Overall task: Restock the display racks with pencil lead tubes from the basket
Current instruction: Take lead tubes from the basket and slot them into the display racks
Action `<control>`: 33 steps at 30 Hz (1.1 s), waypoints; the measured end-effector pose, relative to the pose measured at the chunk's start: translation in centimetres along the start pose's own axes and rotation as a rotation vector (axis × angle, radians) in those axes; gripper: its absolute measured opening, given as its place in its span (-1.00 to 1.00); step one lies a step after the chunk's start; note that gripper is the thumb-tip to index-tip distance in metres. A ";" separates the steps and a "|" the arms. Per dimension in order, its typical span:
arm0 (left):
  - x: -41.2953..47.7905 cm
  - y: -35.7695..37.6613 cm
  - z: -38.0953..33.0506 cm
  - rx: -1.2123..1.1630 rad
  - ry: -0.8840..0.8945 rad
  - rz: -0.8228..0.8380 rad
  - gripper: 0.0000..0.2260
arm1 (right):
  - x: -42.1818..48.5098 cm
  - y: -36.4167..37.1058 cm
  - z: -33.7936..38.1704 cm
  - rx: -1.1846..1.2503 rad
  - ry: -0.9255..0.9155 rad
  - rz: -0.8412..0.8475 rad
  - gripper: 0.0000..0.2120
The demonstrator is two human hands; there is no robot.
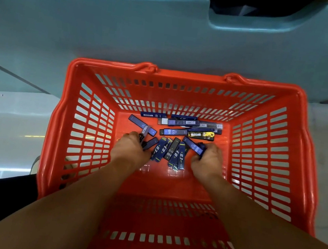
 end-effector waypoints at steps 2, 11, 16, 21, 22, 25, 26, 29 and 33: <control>-0.2 -0.1 0.2 -0.043 0.020 0.020 -0.66 | 0.1 -0.3 0.5 0.032 0.048 -0.001 -0.66; -2.1 -0.4 0.9 -0.623 0.034 0.305 -0.85 | 0.1 -2.9 0.8 0.266 0.228 0.051 -0.80; -2.9 -0.2 0.0 -0.682 0.052 0.333 -0.73 | -0.2 -3.5 1.6 0.388 0.218 0.003 -0.83; -2.3 0.6 -1.7 -0.541 0.073 0.094 -0.77 | 1.0 -3.2 3.0 0.305 -0.003 0.031 -0.72; -2.0 0.7 -1.8 -0.487 0.066 0.056 -0.76 | 1.3 -2.9 3.3 0.225 -0.045 0.058 -0.70; -1.4 1.3 -2.3 -0.397 0.066 -0.002 -0.67 | 2.1 -2.1 3.3 -0.085 -0.105 0.161 -0.64; -1.2 1.5 -2.4 -0.365 0.074 -0.024 -0.63 | 2.2 -1.8 3.1 -0.161 -0.113 0.179 -0.61; -0.9 1.9 -2.5 -0.322 0.087 -0.051 -0.55 | 2.2 -0.9 2.5 -0.200 -0.101 0.196 -0.42; -0.8 2.2 -2.7 -0.348 0.091 -0.031 -0.60 | 2.3 -0.6 1.4 -0.094 -0.003 0.173 -0.56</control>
Point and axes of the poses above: each hand's wrist, its own x-axis towards the middle knuckle, its own y-axis out of the palm, z = x × y, the point moved 1 cm from there along x, towards the middle knuckle, and after that the axes turned 14 degrees about x, right-handed, at the moved point
